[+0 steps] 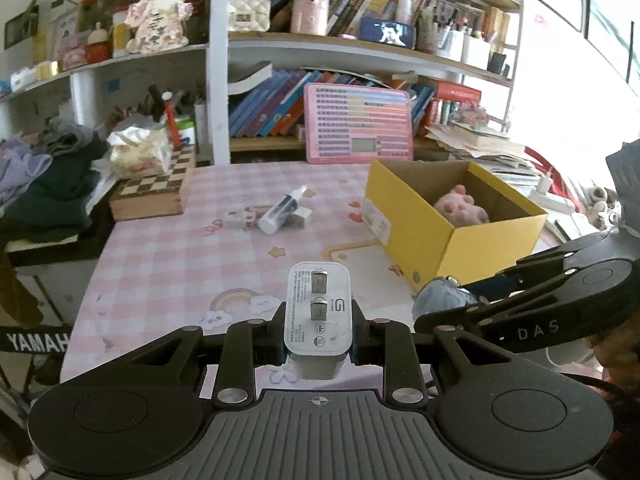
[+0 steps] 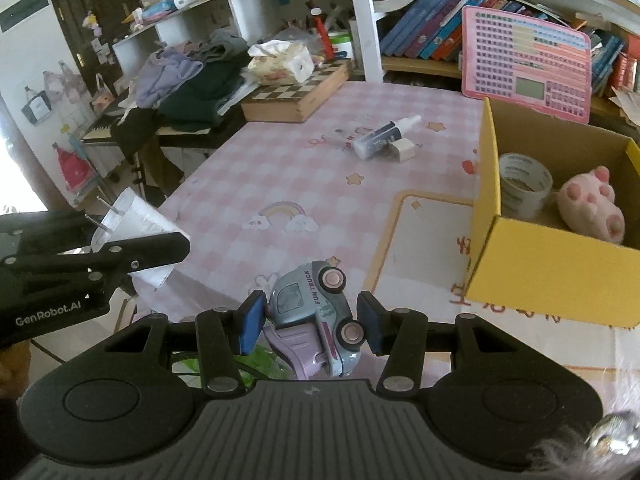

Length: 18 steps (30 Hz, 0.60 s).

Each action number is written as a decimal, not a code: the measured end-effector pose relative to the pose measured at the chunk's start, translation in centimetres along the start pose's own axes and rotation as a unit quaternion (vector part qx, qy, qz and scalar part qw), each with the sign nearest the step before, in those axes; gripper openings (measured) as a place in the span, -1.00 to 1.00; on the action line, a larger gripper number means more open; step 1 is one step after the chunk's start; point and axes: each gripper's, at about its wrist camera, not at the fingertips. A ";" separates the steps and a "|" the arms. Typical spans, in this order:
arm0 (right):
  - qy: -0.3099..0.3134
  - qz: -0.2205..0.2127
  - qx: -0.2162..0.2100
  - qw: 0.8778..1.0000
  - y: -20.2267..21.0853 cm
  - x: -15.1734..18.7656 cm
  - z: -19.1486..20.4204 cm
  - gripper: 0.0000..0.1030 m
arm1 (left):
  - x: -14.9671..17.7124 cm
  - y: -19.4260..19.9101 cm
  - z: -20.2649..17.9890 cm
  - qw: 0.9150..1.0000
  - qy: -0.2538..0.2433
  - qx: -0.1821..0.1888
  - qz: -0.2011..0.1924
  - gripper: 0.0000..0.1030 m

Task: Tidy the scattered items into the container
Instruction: 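Lift and carry the charger plug and toy car over the yellow box with both tools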

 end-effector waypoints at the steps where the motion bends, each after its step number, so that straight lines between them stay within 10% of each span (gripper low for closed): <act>1: -0.002 -0.001 0.003 1.000 0.2 0.2 -0.1 -0.08 | 0.0 0.0 -0.2 1.000 -0.003 0.004 -0.001 -0.51; 18: -0.079 -0.025 0.072 0.994 4.6 3.6 -3.7 -0.08 | -1.2 -2.0 -5.3 0.993 -0.066 0.094 0.000 -0.51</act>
Point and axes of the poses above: each gripper's, at about its wrist camera, not at the fingertips, and y roughly against the way its jaws point, z to its left, x to its underside, and after that the axes turned 4 degrees about -y, right-handed
